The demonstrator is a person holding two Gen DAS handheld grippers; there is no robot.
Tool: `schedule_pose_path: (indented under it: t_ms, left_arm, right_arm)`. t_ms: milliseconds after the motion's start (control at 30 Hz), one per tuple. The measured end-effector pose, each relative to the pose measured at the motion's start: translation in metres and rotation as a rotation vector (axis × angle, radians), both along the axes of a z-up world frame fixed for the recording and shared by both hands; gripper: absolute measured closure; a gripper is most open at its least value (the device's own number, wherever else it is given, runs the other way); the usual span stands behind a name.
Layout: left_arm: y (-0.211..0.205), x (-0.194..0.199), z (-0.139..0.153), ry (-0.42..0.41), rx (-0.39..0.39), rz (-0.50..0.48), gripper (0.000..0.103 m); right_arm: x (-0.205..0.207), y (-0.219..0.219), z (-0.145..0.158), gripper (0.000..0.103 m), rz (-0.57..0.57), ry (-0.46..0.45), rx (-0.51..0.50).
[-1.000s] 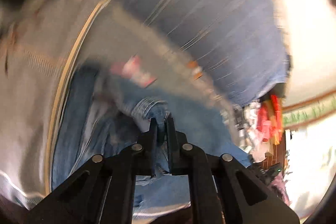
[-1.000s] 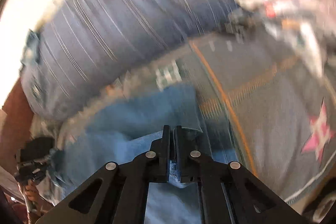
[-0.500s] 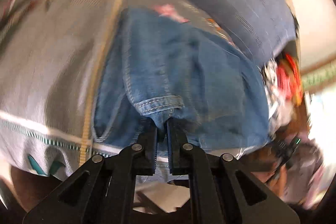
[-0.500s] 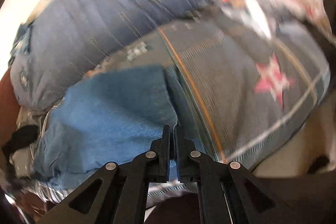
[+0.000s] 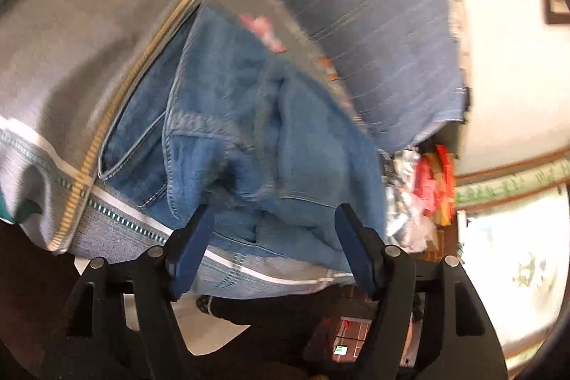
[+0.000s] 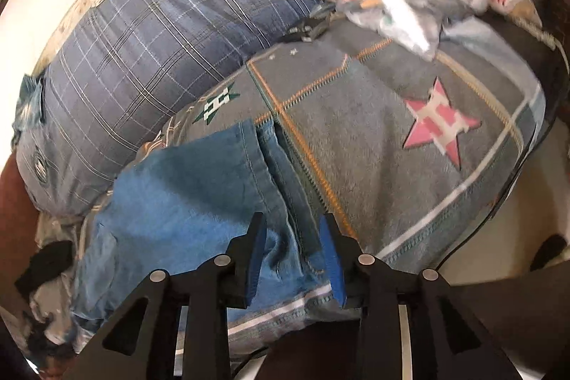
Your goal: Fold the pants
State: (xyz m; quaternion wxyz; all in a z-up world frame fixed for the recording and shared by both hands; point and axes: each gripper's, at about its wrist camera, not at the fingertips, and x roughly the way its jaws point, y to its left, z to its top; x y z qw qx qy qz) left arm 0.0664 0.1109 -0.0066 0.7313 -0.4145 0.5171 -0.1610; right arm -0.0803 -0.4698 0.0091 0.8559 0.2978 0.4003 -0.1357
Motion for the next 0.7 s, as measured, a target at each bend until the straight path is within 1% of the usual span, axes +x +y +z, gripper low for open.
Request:
schedule_pose_path:
  t_ms: [67, 100, 133, 167, 200, 233, 267, 300, 333, 367, 400, 433, 467, 500, 533, 600, 633, 667, 700]
  left_arm:
    - [-0.005, 0.011, -0.020, 0.074, -0.049, 0.006, 0.033]
    - [-0.006, 0.011, -0.024, 0.089, -0.055, 0.005, 0.033]
    - [-0.007, 0.013, -0.026, 0.096, -0.044, 0.007, 0.033]
    - [-0.010, 0.018, -0.026, 0.094, -0.009, 0.006, 0.034]
    - [-0.011, 0.020, -0.025, 0.092, 0.016, 0.003, 0.035]
    - [-0.013, 0.022, -0.025, 0.089, 0.044, -0.006, 0.040]
    - [-0.015, 0.025, -0.021, 0.071, 0.085, -0.011, 0.079]
    - [-0.018, 0.034, -0.012, 0.039, 0.159, -0.036, 0.099]
    - [-0.021, 0.041, -0.006, 0.025, 0.193, -0.055, 0.100]
    - [-0.019, 0.047, 0.002, 0.002, 0.223, -0.049, 0.100]
    - [-0.015, 0.050, 0.015, -0.031, 0.238, -0.024, 0.100]
    - [-0.011, 0.051, 0.030, -0.072, 0.239, -0.017, 0.100]
    - [-0.009, 0.049, 0.046, -0.121, 0.234, -0.017, 0.100]
    - [-0.007, 0.042, 0.066, -0.196, 0.243, -0.026, 0.100]
    - [-0.007, 0.035, 0.078, -0.245, 0.269, -0.040, 0.100]
    - [-0.008, 0.018, 0.083, -0.305, 0.334, -0.086, 0.100]
    - [-0.012, 0.011, 0.079, -0.311, 0.364, -0.115, 0.100]
    - [-0.012, 0.003, 0.068, -0.298, 0.376, -0.149, 0.100]
    - [-0.011, -0.003, 0.051, -0.264, 0.383, -0.184, 0.100]
  right_arm:
    - [-0.002, -0.002, -0.005, 0.069, -0.008, 0.003, 0.040]
    - [-0.003, -0.003, -0.009, 0.069, -0.011, 0.007, 0.073]
    - [-0.003, -0.004, -0.012, 0.069, -0.012, 0.008, 0.089]
    - [-0.003, -0.004, -0.016, 0.065, -0.013, 0.013, 0.105]
    - [0.000, -0.004, -0.019, 0.063, -0.012, 0.016, 0.112]
    - [0.002, -0.004, -0.021, 0.062, -0.012, 0.018, 0.116]
    - [0.006, -0.003, -0.024, 0.062, -0.008, 0.024, 0.122]
    - [0.013, -0.002, -0.027, 0.062, 0.000, 0.035, 0.131]
    - [0.018, 0.001, -0.027, 0.074, 0.011, 0.029, 0.124]
    - [0.025, 0.007, -0.021, 0.099, 0.051, 0.007, 0.092]
    - [0.030, 0.012, -0.015, 0.098, 0.069, 0.001, 0.061]
    - [0.033, 0.018, -0.002, 0.098, 0.081, -0.032, 0.024]
    - [0.033, 0.024, 0.012, 0.098, 0.100, -0.083, 0.009]
    - [0.030, 0.030, 0.026, 0.098, 0.114, -0.119, -0.020]
    - [0.026, 0.035, 0.037, 0.098, 0.128, -0.141, -0.054]
    - [0.017, 0.045, 0.049, 0.098, 0.157, -0.152, -0.110]
    - [0.011, 0.049, 0.049, 0.098, 0.171, -0.137, -0.134]
    - [0.007, 0.051, 0.044, 0.098, 0.179, -0.112, -0.148]
    - [0.002, 0.051, 0.032, 0.098, 0.182, -0.069, -0.150]
